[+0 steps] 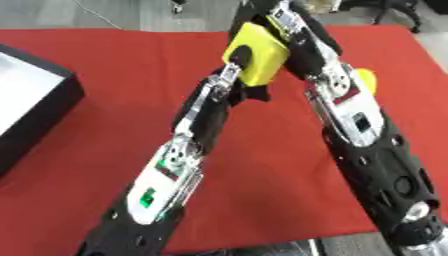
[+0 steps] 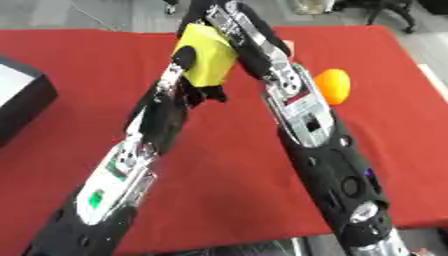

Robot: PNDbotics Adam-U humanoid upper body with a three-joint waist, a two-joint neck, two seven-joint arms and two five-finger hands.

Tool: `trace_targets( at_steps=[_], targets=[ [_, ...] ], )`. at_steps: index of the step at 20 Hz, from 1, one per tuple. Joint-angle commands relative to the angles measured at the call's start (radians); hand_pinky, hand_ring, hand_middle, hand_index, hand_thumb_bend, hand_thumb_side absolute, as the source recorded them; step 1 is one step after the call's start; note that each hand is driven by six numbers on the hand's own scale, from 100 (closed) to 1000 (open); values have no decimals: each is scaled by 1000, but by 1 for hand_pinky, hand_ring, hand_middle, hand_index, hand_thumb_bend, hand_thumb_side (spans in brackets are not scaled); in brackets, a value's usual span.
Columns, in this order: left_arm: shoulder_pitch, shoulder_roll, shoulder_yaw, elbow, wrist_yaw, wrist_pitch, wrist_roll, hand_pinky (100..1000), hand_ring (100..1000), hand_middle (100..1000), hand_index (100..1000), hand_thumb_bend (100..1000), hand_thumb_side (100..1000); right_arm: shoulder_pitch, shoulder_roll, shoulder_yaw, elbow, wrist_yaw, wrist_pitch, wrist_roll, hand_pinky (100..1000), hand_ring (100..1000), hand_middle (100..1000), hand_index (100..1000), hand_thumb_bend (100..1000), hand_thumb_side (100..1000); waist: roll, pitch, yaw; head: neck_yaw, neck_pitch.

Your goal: Pick up the objects with one hand, pass them to the other hand, and then place them into the box on the other side of the table.

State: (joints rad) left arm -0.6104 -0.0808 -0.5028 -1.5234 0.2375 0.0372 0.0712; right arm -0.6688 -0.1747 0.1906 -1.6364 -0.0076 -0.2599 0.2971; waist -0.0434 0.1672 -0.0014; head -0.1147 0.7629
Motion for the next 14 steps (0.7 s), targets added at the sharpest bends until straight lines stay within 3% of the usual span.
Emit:
trace_targets(
  at_steps=[1,14],
  targets=[
    [-12,-12,7,-19,0,-3,48,658,434,368,503,183,807,-17,-15,-12,-21,20,-18,-6,599,423,494,564,100,1000,0,-12,-1,1,-3],
    [-2,-1,10,-20,-20,-11,119,641,403,319,449,164,784,-50,-53,-36,-32,107,-55,-66,647,470,561,632,100,1000,-1,-15,3,-1,-3]
  ],
)
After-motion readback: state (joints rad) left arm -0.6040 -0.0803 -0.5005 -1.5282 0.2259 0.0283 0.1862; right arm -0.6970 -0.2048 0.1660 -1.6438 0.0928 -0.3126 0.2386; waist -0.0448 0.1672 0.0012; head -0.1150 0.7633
